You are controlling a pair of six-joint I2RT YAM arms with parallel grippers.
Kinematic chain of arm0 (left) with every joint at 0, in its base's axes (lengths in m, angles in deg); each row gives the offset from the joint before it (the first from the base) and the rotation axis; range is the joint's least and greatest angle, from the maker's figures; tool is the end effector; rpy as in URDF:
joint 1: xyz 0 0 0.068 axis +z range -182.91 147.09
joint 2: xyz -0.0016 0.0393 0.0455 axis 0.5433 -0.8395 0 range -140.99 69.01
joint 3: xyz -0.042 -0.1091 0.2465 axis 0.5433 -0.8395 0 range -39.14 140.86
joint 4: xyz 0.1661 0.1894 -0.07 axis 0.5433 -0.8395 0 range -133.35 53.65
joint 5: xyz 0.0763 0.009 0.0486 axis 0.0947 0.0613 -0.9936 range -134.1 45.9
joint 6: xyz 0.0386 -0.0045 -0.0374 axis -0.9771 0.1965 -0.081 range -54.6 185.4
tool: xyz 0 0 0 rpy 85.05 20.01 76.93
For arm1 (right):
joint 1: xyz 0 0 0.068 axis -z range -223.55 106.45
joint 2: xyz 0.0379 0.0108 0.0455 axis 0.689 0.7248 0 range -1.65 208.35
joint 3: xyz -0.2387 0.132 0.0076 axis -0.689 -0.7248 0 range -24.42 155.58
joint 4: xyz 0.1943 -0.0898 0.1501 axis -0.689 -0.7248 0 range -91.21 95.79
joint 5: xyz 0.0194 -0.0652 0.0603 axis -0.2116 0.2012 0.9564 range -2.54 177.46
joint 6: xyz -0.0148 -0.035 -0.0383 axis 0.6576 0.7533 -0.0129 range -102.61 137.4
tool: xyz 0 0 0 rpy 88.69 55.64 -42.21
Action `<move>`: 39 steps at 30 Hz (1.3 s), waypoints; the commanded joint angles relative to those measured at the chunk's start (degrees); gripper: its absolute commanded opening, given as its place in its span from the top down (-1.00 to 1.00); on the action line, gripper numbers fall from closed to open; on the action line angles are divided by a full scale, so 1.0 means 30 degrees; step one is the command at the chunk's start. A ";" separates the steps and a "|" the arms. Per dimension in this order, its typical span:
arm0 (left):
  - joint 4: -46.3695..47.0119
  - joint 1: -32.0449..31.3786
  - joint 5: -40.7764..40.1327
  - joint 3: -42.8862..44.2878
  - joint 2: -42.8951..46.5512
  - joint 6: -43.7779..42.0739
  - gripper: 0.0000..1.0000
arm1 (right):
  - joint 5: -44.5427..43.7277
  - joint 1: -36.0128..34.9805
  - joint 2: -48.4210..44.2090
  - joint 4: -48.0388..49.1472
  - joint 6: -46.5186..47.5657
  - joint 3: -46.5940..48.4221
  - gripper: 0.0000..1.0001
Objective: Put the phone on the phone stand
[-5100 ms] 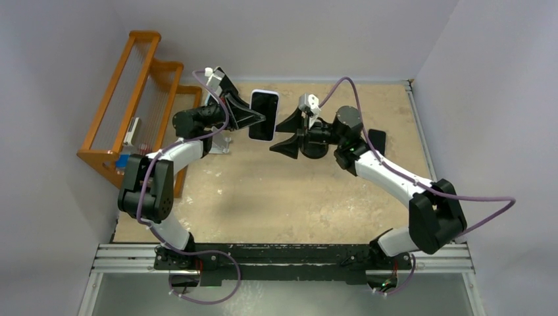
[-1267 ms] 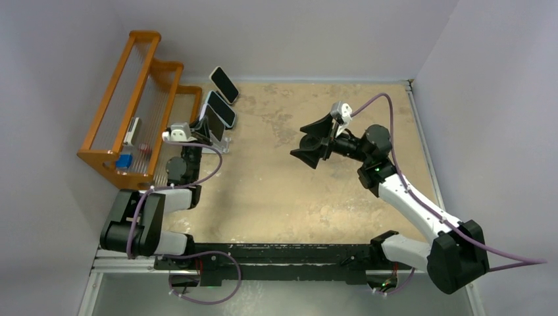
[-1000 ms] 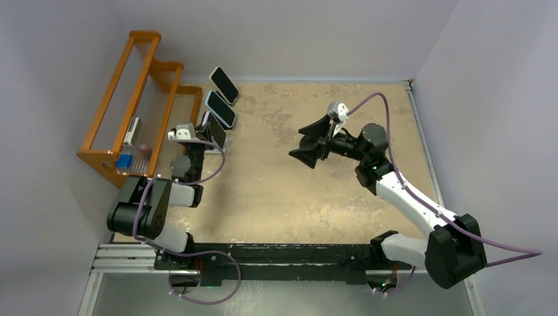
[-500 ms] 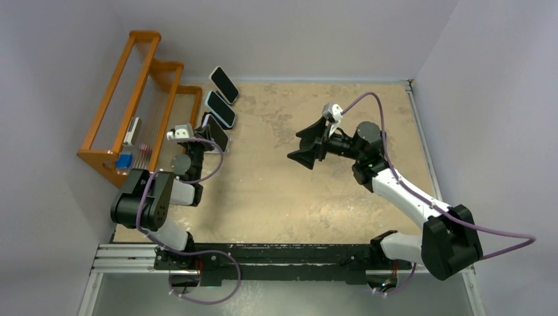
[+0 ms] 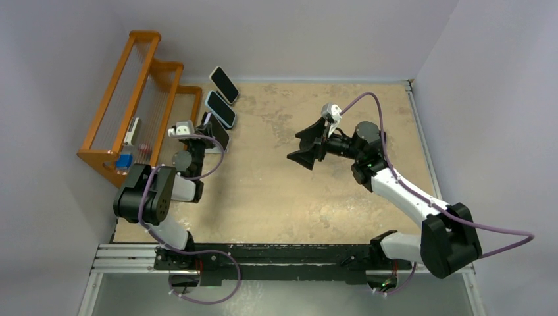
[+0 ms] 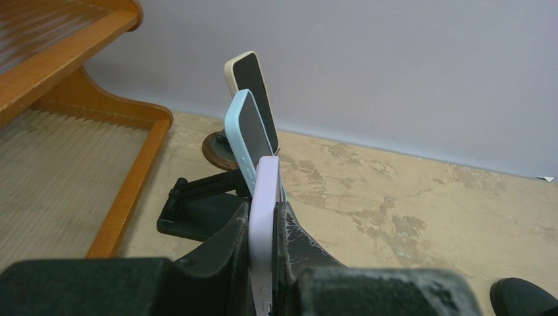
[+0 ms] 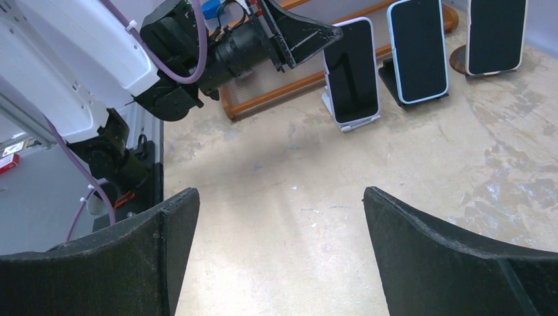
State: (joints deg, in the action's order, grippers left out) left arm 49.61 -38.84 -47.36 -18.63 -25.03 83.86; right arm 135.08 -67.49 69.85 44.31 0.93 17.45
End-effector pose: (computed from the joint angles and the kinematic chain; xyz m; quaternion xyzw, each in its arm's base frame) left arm 0.2713 -0.0262 0.1824 -0.0904 0.6200 -0.1471 0.7654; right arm 0.2412 0.1360 0.3099 -0.3448 0.5736 0.4863 0.5617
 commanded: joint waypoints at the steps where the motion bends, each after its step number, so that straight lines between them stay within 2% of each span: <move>1: 0.4889 0.0249 -0.0112 0.0627 -0.0148 0.0592 1.00 | 0.0355 0.0009 -0.0140 0.1055 0.0268 0.0459 -0.91; 27: 0.4892 0.0220 -0.1647 -0.1836 -0.1190 0.2761 1.00 | 0.0363 -0.0016 -0.0017 0.0996 0.0335 0.0458 -0.92; 33: 0.4877 0.0220 -0.1861 -0.2131 -0.1290 0.3259 0.47 | -0.0112 -0.0010 0.0009 0.0852 0.0336 0.0544 -0.93; 39: 0.4871 0.0220 -0.1152 -0.2363 -0.0675 0.2837 0.05 | -0.1160 -0.0001 0.0006 0.0735 0.0203 0.0665 -0.98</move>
State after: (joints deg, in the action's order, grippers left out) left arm 51.07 -38.27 -52.00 -24.45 -27.93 93.04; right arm 134.42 -67.49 69.99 44.31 1.14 17.45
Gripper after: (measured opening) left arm 0.423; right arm 0.978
